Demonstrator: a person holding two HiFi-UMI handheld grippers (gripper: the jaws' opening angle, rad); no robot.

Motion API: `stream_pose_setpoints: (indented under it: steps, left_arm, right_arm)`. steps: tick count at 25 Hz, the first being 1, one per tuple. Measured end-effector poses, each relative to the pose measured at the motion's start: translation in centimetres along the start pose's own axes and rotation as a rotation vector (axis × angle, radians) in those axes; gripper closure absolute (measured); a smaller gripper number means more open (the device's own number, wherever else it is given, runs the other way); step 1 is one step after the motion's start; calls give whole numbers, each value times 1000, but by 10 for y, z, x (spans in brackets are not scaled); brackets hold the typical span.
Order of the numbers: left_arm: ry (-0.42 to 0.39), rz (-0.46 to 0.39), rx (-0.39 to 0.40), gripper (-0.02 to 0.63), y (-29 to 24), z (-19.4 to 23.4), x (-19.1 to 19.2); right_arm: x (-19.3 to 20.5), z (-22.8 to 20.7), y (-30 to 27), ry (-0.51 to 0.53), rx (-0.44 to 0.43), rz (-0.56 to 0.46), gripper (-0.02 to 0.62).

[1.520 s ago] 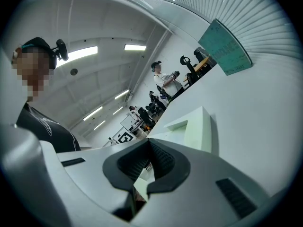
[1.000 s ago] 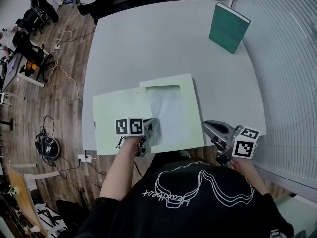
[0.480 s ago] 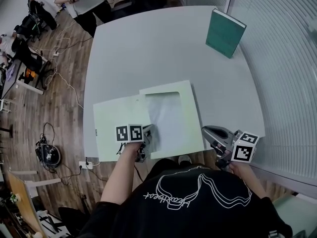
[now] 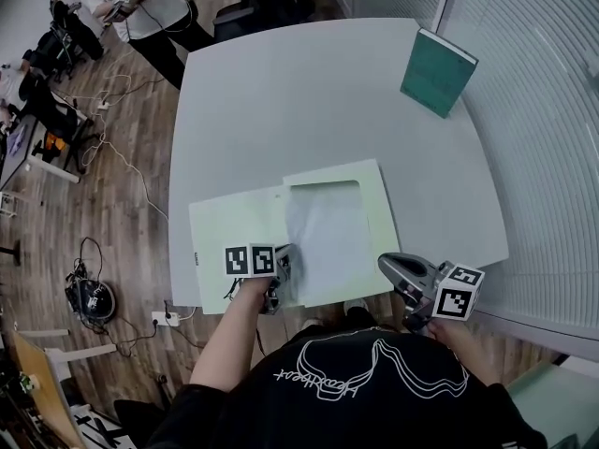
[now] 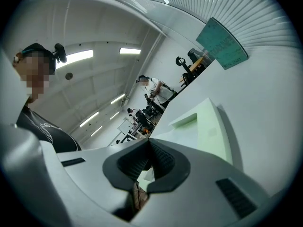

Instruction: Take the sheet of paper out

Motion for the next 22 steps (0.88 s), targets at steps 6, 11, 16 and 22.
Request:
stream_pose_setpoints:
  steps: [6,11,16,22]
  left_arm:
    - [3,-22,-5,592,27,29,-3]
    - [-4,-40,-15,592,50,47,-3]
    - [11,-56,-31,592,71,67,-1]
    - [-19,-107,-26,592,106,83,1]
  right_arm:
    - [26,24,-23,-4,7,22,586]
    - [41,43,-36,4,13,28,586]
    - [59,60,-44,21,24,46,586]
    - [89,84,-49,16,23,15,586]
Point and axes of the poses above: the fingertips, and each gripper's own axes: y backward along the fingers, z to its left, x out of its underside, the point moved 10 cm from there along y, backward along the fingers, and after that the axes turned 9 degrees about -z, right-handed, at the moved point
